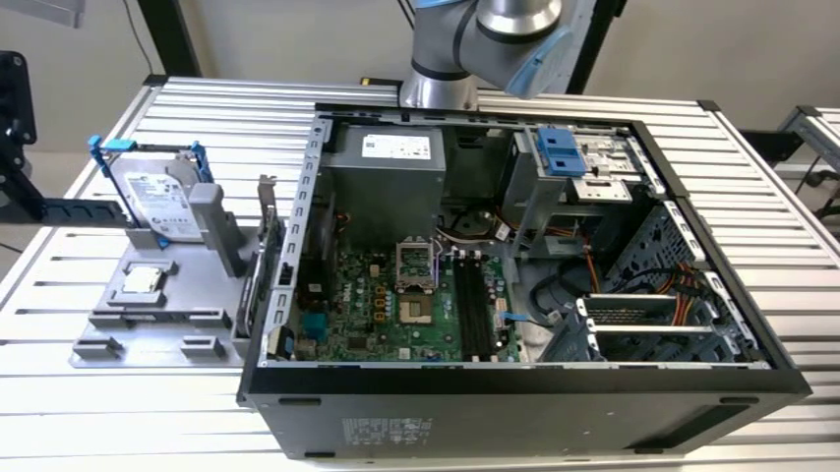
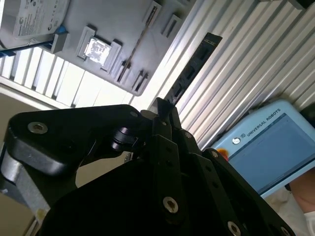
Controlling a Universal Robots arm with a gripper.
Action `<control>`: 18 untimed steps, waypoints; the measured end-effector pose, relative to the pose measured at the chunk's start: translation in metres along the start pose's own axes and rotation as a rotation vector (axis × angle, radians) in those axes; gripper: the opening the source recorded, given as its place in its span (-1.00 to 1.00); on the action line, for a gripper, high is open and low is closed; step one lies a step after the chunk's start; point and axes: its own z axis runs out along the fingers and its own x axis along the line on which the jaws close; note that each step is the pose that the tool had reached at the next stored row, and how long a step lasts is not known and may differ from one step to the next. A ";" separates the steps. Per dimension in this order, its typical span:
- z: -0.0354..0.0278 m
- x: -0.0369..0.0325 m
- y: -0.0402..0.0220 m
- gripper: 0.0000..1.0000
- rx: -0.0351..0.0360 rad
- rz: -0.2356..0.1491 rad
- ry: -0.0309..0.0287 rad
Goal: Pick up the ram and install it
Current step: 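Pick up the ram and move it above insertion slot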
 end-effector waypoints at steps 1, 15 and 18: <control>-0.0007 0.0000 0.0000 -1.00 0.0000 0.000 0.0000; -0.0028 -0.0007 -0.0036 -1.00 -0.0002 0.000 0.0001; -0.0027 -0.0018 -0.0069 -1.00 -0.0002 -0.001 0.0001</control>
